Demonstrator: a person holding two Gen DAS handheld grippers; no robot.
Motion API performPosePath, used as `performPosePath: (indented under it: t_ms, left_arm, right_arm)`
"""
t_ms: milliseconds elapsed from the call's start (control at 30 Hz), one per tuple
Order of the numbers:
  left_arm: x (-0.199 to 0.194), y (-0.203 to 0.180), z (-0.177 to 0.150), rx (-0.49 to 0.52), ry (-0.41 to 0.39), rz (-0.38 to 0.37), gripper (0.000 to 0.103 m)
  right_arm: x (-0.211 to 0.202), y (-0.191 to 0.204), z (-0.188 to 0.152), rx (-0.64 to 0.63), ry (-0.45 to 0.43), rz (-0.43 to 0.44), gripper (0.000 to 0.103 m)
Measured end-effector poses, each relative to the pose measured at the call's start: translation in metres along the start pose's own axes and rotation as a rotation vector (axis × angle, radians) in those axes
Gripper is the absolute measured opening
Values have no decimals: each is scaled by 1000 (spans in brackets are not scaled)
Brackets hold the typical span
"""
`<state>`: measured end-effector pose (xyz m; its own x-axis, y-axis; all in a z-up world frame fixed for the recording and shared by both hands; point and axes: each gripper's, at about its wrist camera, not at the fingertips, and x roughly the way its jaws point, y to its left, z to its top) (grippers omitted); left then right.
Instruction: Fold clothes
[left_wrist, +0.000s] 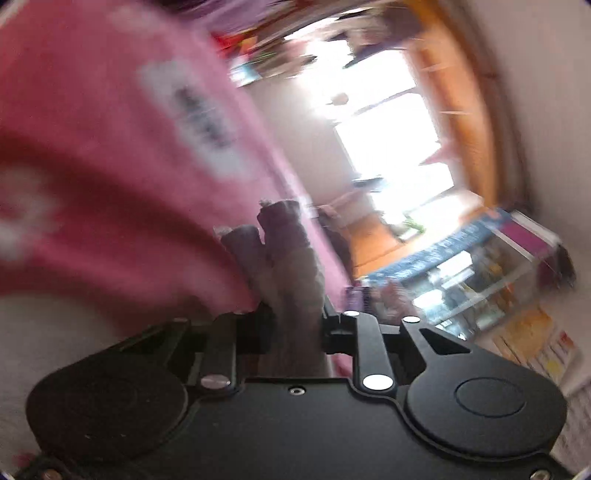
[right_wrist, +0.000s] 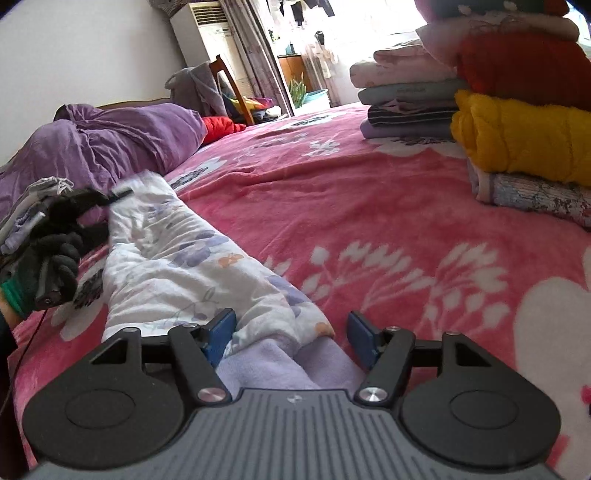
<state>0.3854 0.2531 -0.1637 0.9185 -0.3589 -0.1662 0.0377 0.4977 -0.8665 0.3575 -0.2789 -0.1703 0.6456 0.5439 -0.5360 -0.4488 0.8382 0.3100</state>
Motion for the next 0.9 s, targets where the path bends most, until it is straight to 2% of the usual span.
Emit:
performPosePath:
  t_ms: [100,200,267,333,433,533,633,733,767,833,900]
  left_arm:
    - [-11,-42,-2,144,-32,-62,19]
    - [-18,-86,-14,307,-35,-127,19]
    - [-19,-116,-32,451,-16,-148,19]
    - [-20,-147,-60,627,-5,-148,19]
    - [-25,-183,-112,850,27,-187,19]
    - [-28,-202,-175,1132,79,-216,19]
    - [-25,-196,-227,1347,127,-246,18]
    - [-25,-180,-271,1555,136,-266,18]
    - [-24,-175,-280,1594,146,-275,18]
    - [-16,-167,-286,1618,140,-237,18]
    - [-10,-167,-264,1465,147,-214,18]
  right_arm:
    - [0,0,0,17,-4,-9,65]
    - [0,0,1,35,-7,-16,64]
    - [0,-1,2,55,-9,-15,64]
    - [-1,-2,2,78,-10,-8,62]
    - [-3,-7,3,137,-17,15,60]
    - [-12,-30,2,319,-60,69,59]
    - [-24,-49,-1,402,-88,61,58]
    - [-32,-56,-4,411,-90,45,58]
    - [-37,-56,-5,404,-94,49,58]
    - [-51,-53,-6,366,-120,79,58]
    - [-68,-47,-8,293,-138,136,60]
